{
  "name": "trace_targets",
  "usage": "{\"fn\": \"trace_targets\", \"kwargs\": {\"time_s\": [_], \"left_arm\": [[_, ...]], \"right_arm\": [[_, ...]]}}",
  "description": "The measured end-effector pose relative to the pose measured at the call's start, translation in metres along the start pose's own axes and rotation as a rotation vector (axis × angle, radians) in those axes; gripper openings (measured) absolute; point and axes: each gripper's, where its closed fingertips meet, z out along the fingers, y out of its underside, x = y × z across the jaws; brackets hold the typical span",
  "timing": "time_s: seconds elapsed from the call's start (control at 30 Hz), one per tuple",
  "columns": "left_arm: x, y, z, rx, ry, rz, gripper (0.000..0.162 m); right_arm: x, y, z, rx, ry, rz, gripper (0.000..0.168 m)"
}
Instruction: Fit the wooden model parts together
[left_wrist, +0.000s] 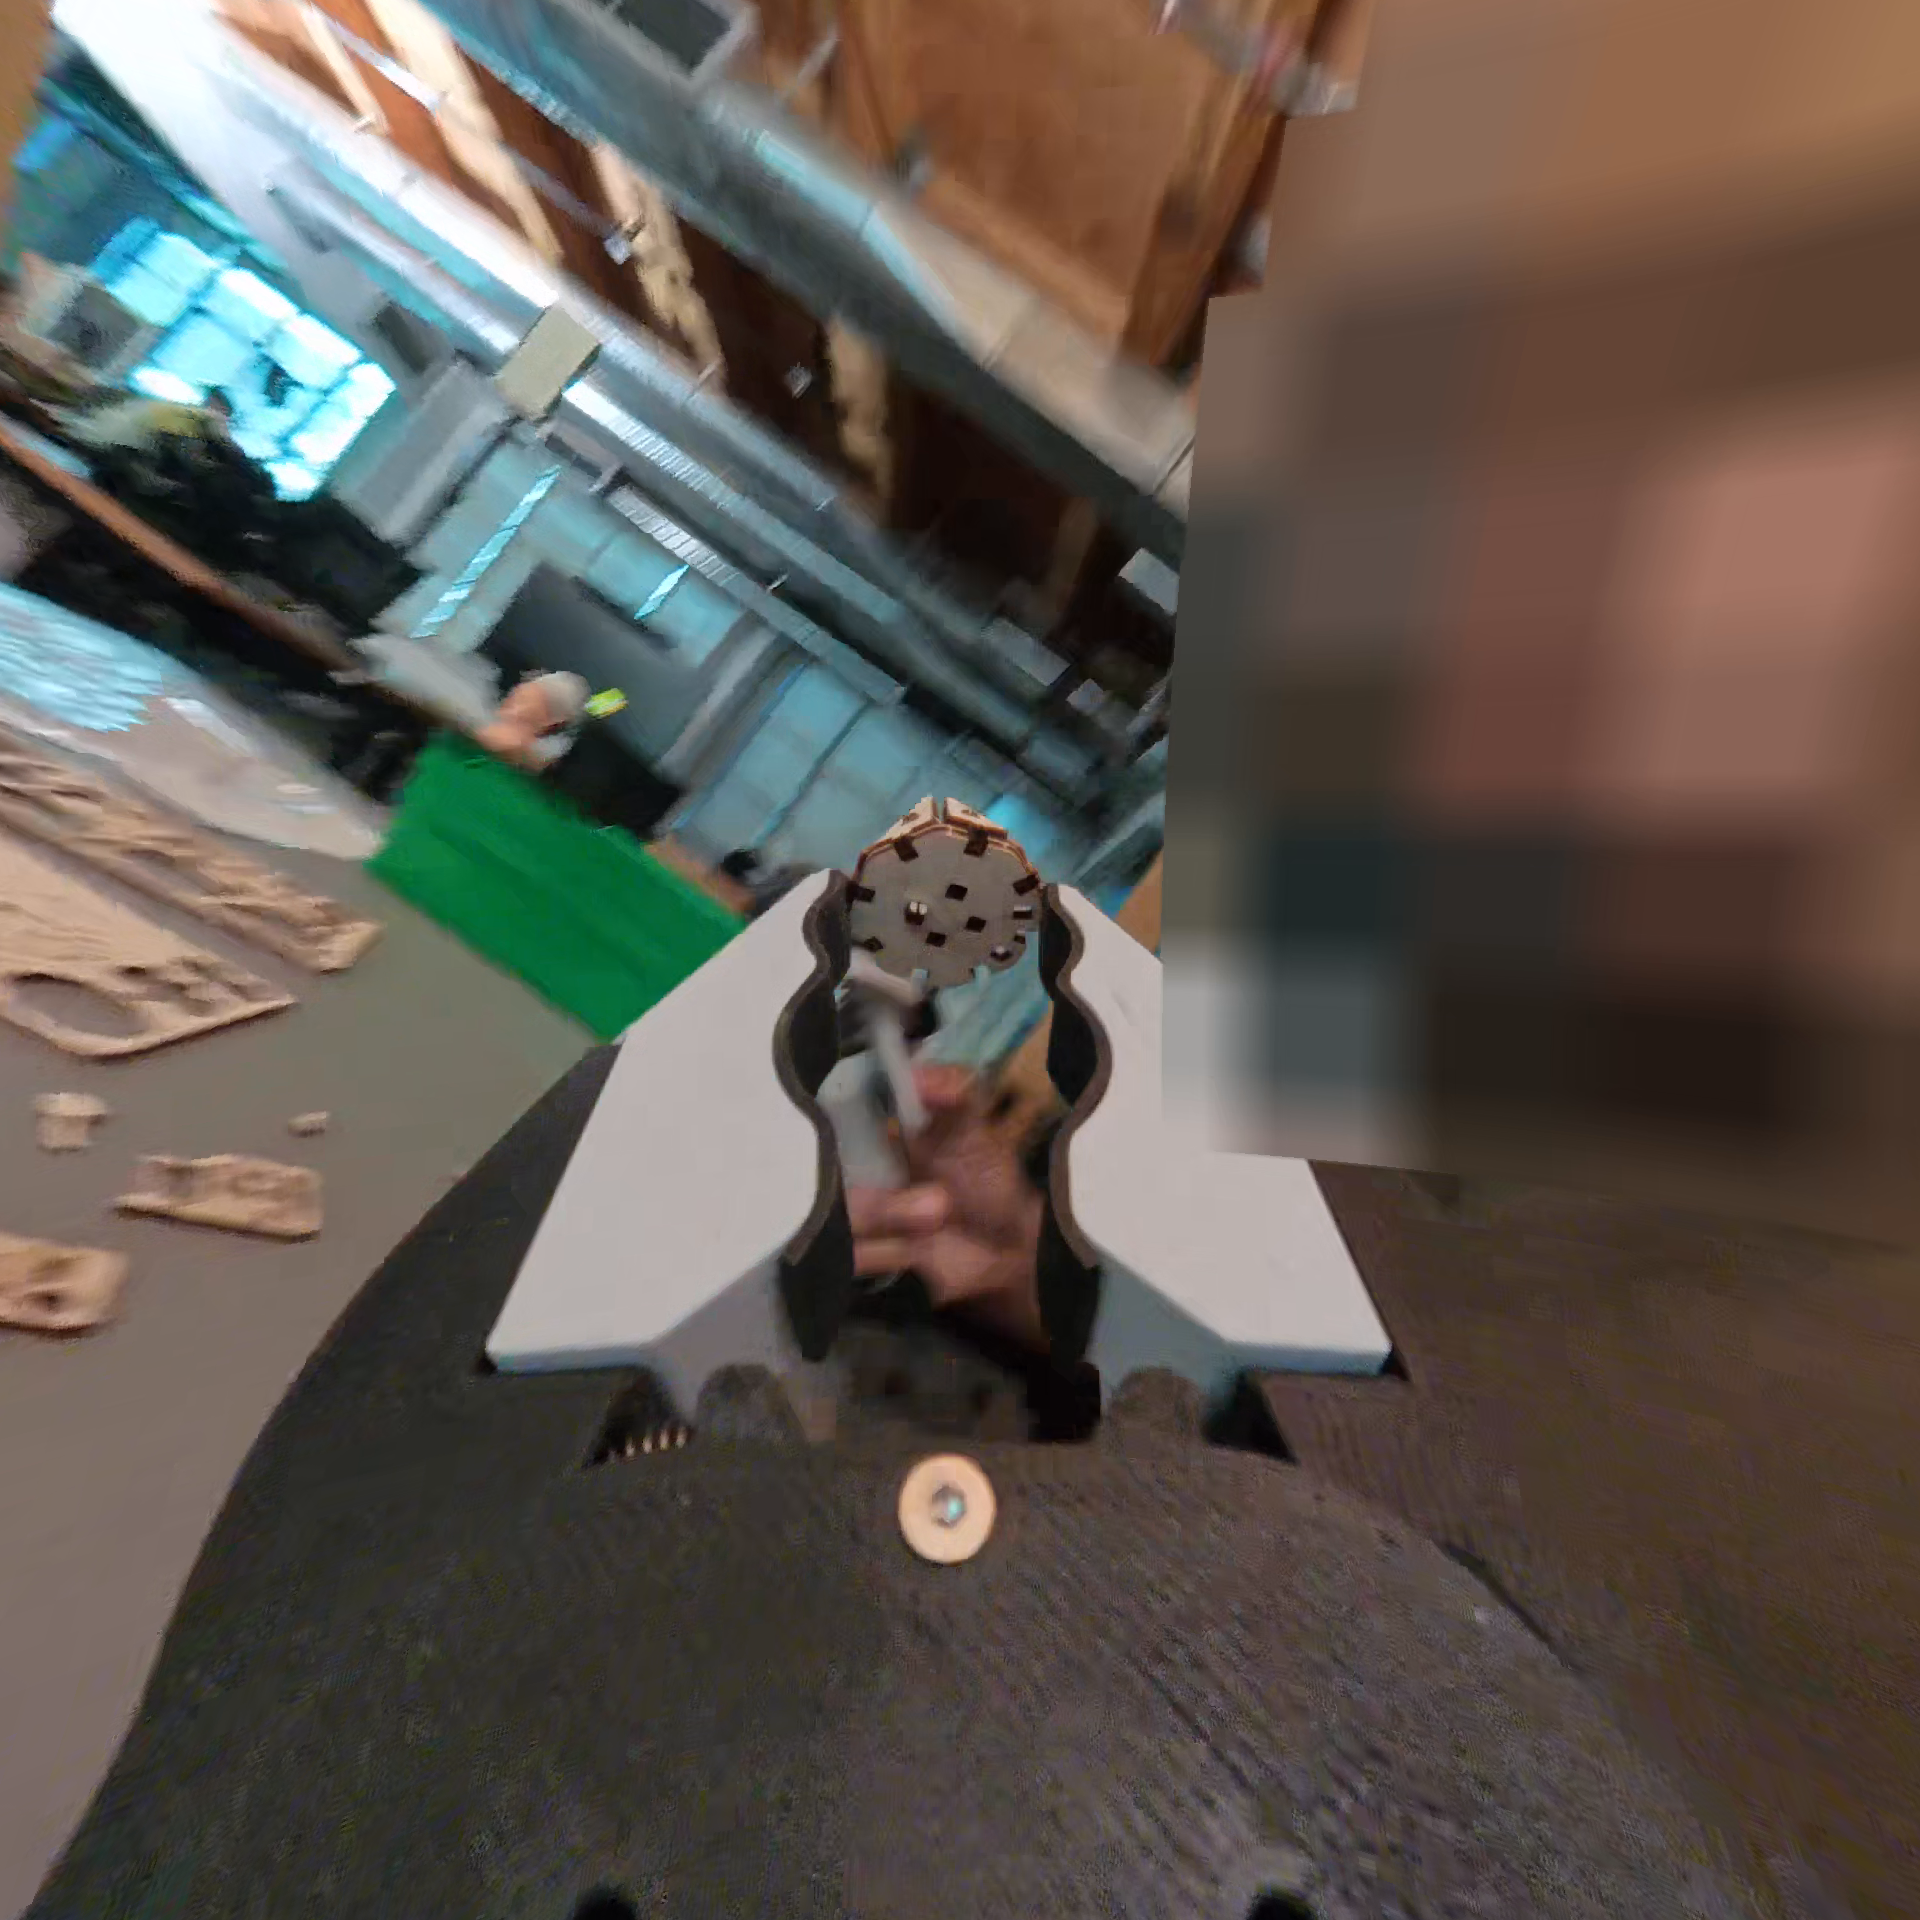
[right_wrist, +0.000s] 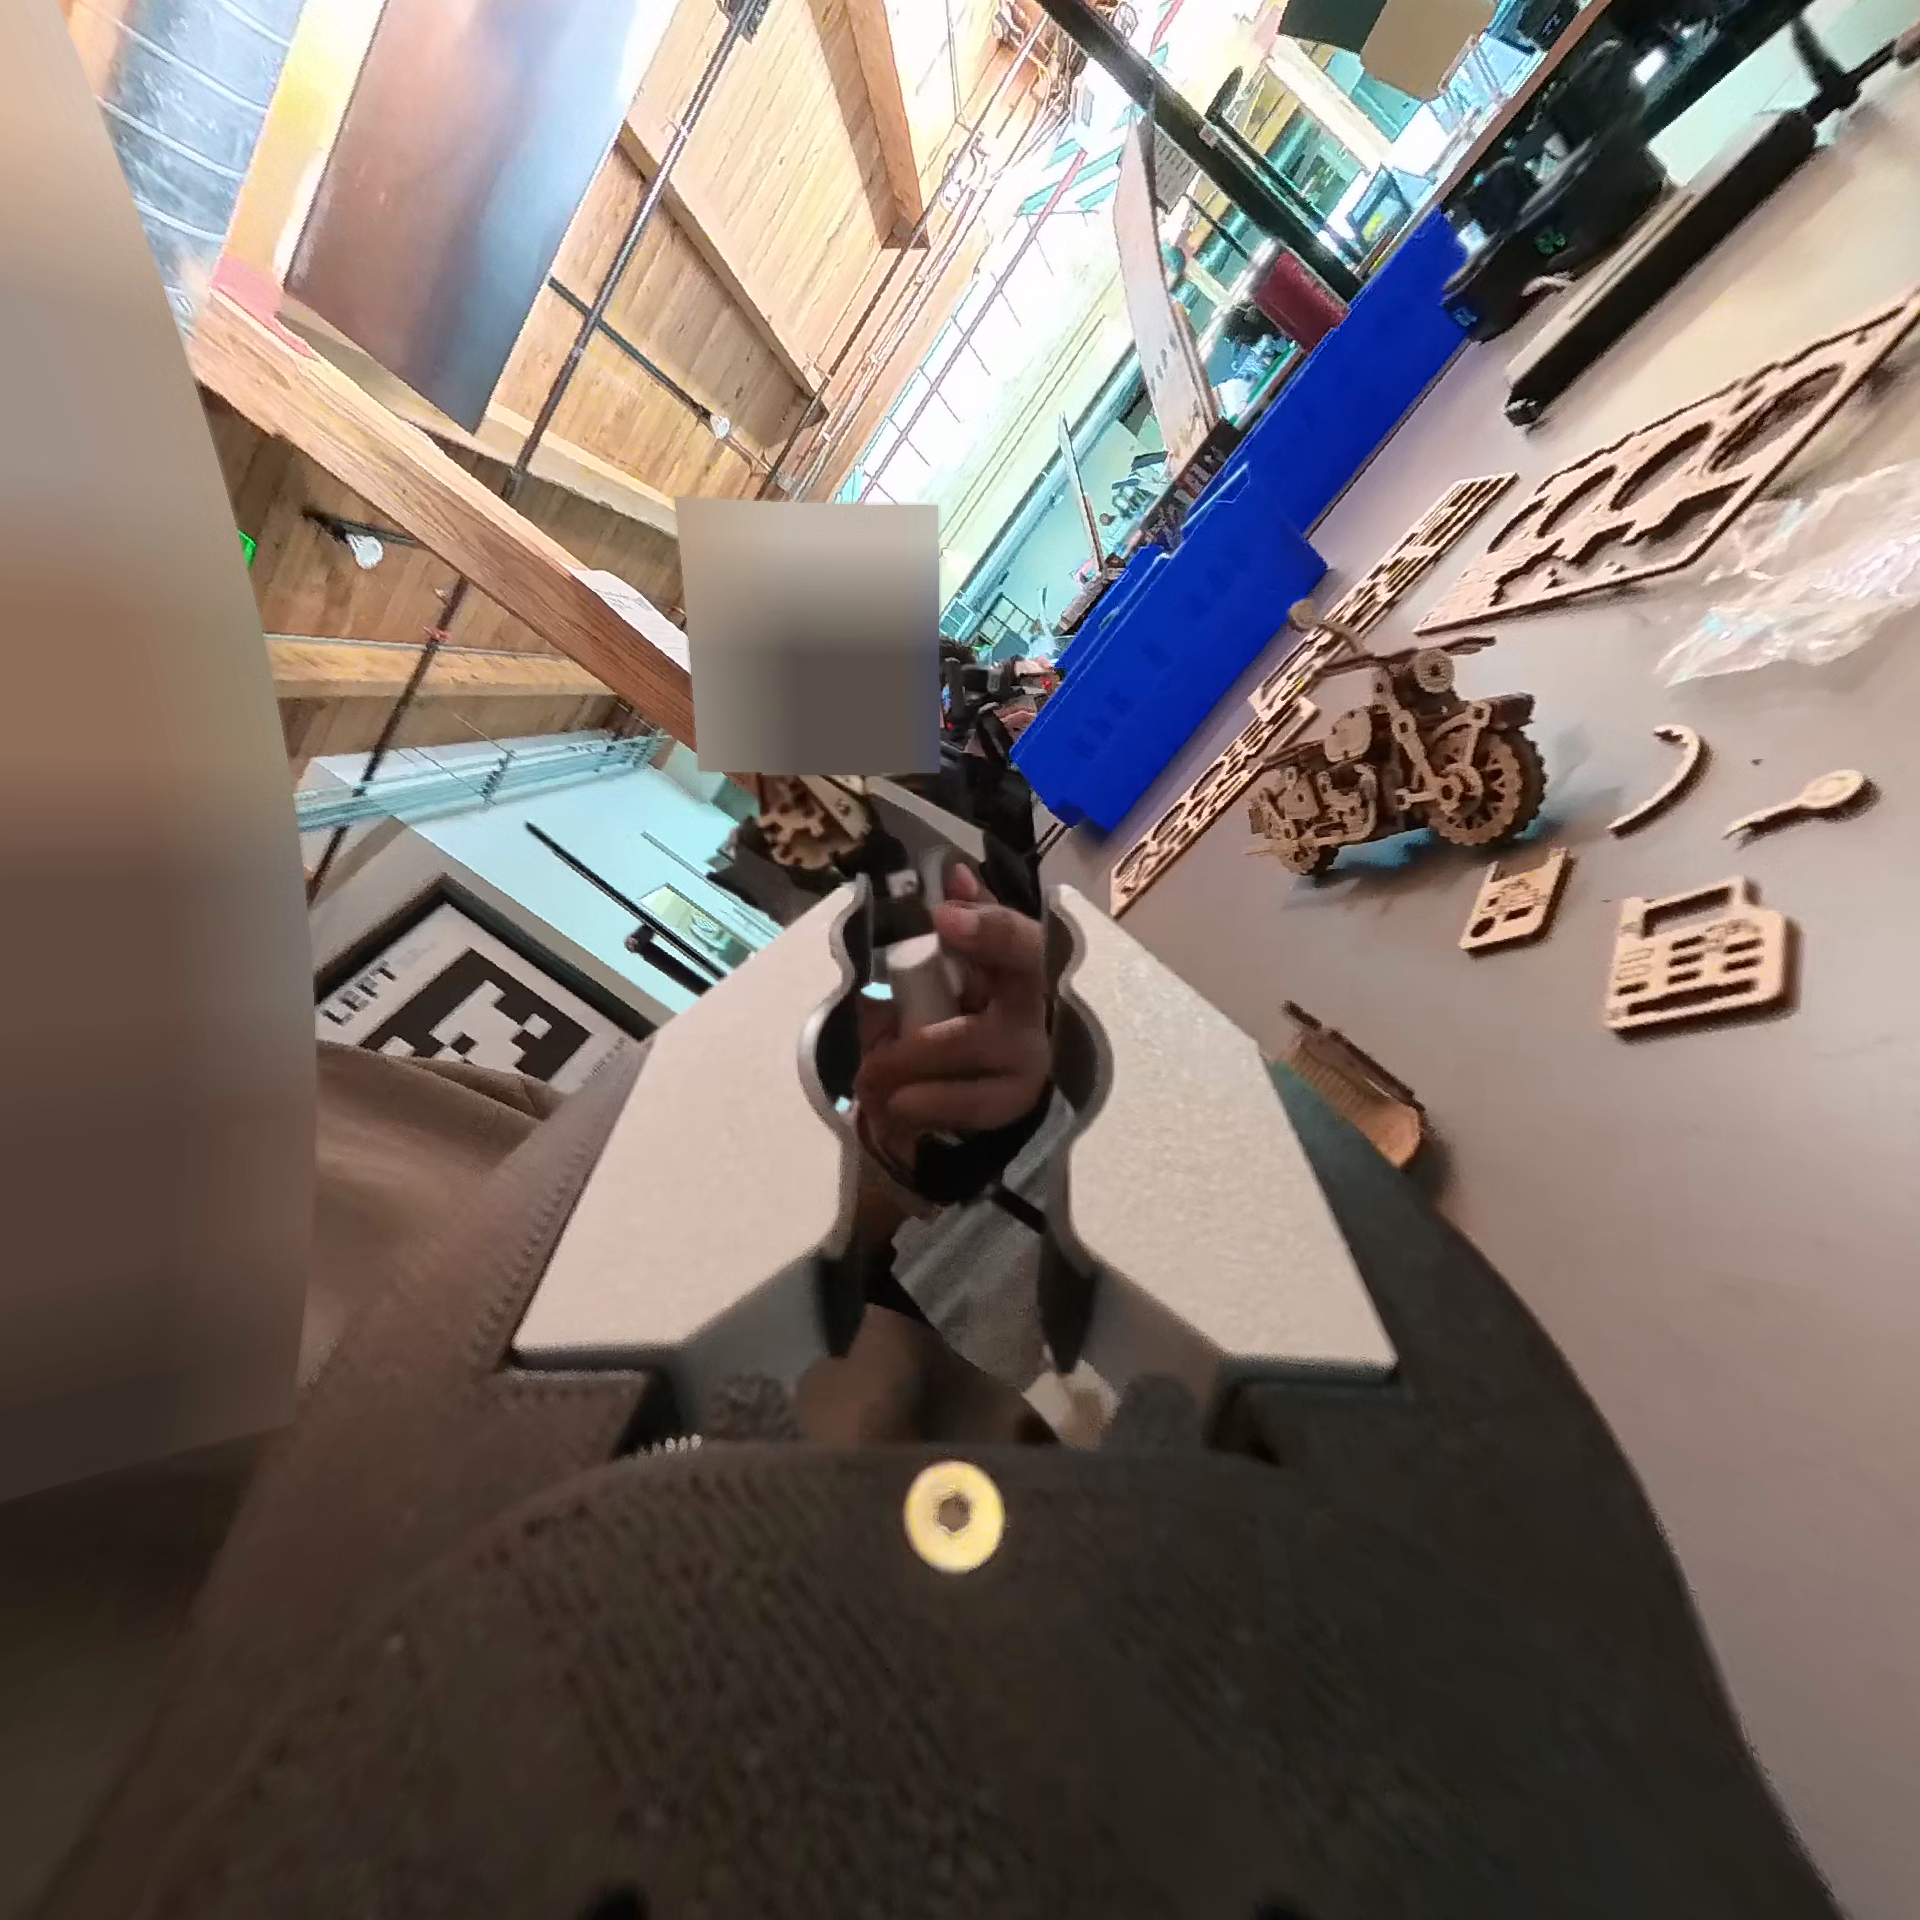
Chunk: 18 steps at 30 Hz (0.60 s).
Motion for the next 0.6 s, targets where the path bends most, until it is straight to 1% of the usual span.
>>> {"fn": "trace_targets", "kwargs": {"time_s": [0.03,0.1,0.17,0.2,0.3,0.43,0.6], "left_arm": [[-0.005,0.008,0.002,-0.074,-0.062,0.112,0.033],[-0.012,0.024,0.004,-0.213,-0.15,0.349,0.033],[-0.019,0.035,0.004,-0.304,-0.214,0.522,0.034],[-0.02,0.039,0.004,-0.323,-0.227,0.561,0.033],[-0.026,0.047,0.004,-0.369,-0.251,0.604,0.033],[-0.034,0.057,0.001,-0.459,-0.29,0.747,0.034],[-0.038,0.061,-0.001,-0.5,-0.312,0.849,0.034]], "right_arm": [[-0.002,0.0,0.0,-0.008,0.002,-0.025,0.03],[-0.007,0.001,0.001,-0.016,0.003,-0.074,0.031],[-0.011,0.001,0.001,-0.018,-0.001,-0.108,0.03],[-0.012,0.002,0.002,-0.02,-0.003,-0.118,0.03],[-0.015,0.003,0.001,-0.027,-0.016,-0.121,0.027],[-0.015,0.007,0.003,-0.045,-0.019,-0.115,0.026],[-0.012,0.016,0.007,-0.105,0.016,-0.17,0.024]]}}
